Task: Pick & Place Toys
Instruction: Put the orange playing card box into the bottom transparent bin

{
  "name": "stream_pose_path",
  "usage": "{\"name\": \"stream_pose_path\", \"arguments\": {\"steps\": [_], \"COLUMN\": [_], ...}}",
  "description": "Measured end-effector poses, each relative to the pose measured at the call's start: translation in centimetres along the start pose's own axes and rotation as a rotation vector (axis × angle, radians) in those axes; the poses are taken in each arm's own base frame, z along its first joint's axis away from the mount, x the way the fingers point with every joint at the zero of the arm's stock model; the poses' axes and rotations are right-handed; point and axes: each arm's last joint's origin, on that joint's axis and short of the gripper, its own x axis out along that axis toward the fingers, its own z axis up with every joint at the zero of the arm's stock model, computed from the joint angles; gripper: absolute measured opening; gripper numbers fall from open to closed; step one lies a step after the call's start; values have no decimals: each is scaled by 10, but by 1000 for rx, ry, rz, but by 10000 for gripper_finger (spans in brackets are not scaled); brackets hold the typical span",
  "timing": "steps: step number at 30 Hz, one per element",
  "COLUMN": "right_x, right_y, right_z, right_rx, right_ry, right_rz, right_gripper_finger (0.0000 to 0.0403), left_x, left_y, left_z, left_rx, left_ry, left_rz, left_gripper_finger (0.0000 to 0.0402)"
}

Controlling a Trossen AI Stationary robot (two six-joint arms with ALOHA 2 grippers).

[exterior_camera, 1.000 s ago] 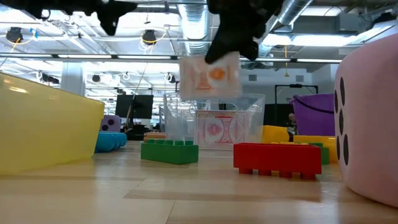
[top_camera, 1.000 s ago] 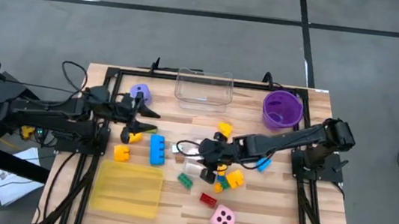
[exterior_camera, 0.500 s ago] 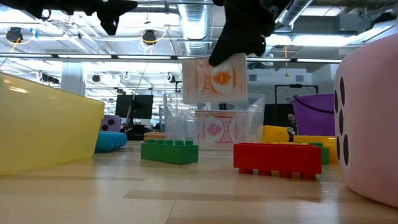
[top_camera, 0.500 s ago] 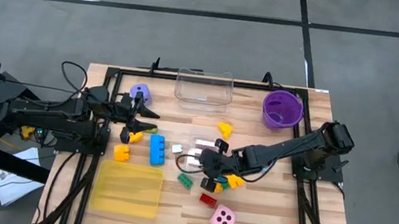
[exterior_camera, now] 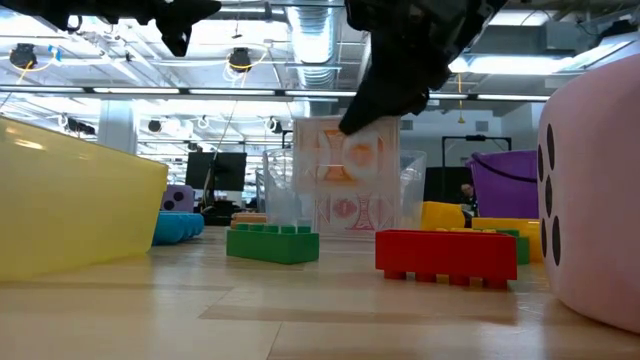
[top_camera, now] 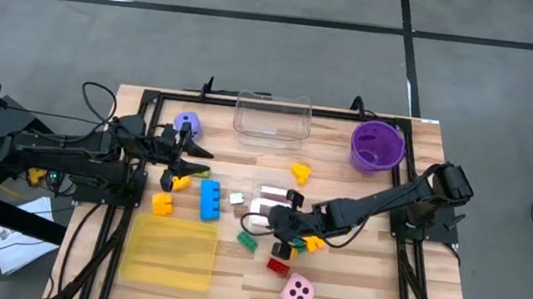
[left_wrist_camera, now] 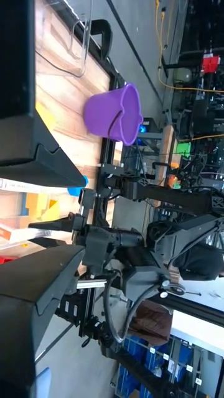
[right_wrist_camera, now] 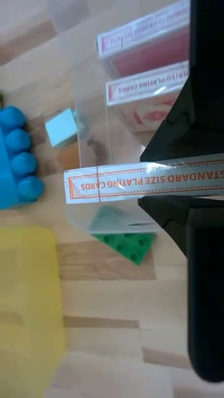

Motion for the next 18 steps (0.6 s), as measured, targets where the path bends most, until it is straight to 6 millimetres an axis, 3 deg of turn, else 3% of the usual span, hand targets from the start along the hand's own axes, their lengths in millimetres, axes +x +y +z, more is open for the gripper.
{"name": "stream_pose_path", "arguments": {"steps": [18], "right_x": [19], "right_y": [-21], "right_z": [-23], "right_rx": [49], "right_ry": [-6], "right_rz": [54], "right_gripper_finger": [67], "left_x": [0], "left_y": [0], "left_z": [0], "left_rx": [8], "left_ry": [0], "left_rz": [0], "left_gripper_finger": [152]}}
